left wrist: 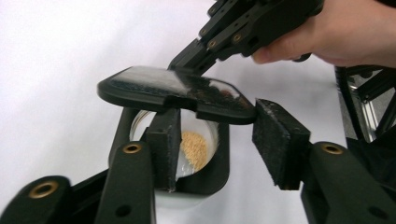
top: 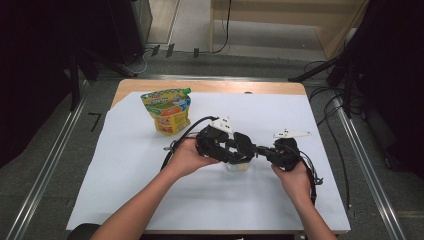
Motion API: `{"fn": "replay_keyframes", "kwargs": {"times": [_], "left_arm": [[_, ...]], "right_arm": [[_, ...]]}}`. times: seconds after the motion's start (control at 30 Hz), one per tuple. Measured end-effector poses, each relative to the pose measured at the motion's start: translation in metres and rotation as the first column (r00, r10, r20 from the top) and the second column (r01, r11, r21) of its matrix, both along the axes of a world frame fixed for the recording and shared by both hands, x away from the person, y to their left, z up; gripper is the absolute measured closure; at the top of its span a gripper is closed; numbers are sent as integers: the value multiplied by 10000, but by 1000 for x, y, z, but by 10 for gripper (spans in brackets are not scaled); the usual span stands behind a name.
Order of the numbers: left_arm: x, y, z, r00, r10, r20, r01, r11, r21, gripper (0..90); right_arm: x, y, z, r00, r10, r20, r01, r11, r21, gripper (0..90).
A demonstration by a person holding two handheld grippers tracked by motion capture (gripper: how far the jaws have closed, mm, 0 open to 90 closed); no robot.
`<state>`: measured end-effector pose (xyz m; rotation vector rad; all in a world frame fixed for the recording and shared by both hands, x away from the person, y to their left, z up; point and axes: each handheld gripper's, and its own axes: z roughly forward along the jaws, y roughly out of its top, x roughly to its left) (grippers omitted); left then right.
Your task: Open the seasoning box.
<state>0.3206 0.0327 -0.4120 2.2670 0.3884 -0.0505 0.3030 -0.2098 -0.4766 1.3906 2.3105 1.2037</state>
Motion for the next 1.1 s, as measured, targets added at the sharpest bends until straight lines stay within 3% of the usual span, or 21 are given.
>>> {"fn": "replay_keyframes", "kwargs": {"times": [0.1,0.3,0.53,0.67,0.9,1.1], "left_arm": [[1,-4,3,9997,-73,-219,69,9999,-156,621],[2,-12,11,9989,-335,-322,337,9994,45,711],[7,-25,18,9957,-682,-623,675,9976,-133,815],[8,-36,18,9945,-822,-647,822,9966,-29,821],[17,-45,13,9877,-1020,-1182,982,9944,-381,820],[17,-47,12,9870,-1003,-1257,958,9946,-409,820]], "right_arm": [[0,0,0,10000,8,-6,-8,10000,6,900],[0,-1,0,10000,31,-20,-31,10000,26,900],[-1,-1,0,9999,106,-31,-106,9998,144,900],[-2,-1,0,9999,136,-42,-135,9998,175,900],[-4,-1,-1,9999,99,-24,-98,9999,136,900],[-5,-2,-2,9999,100,-29,-100,9998,192,900]]}}
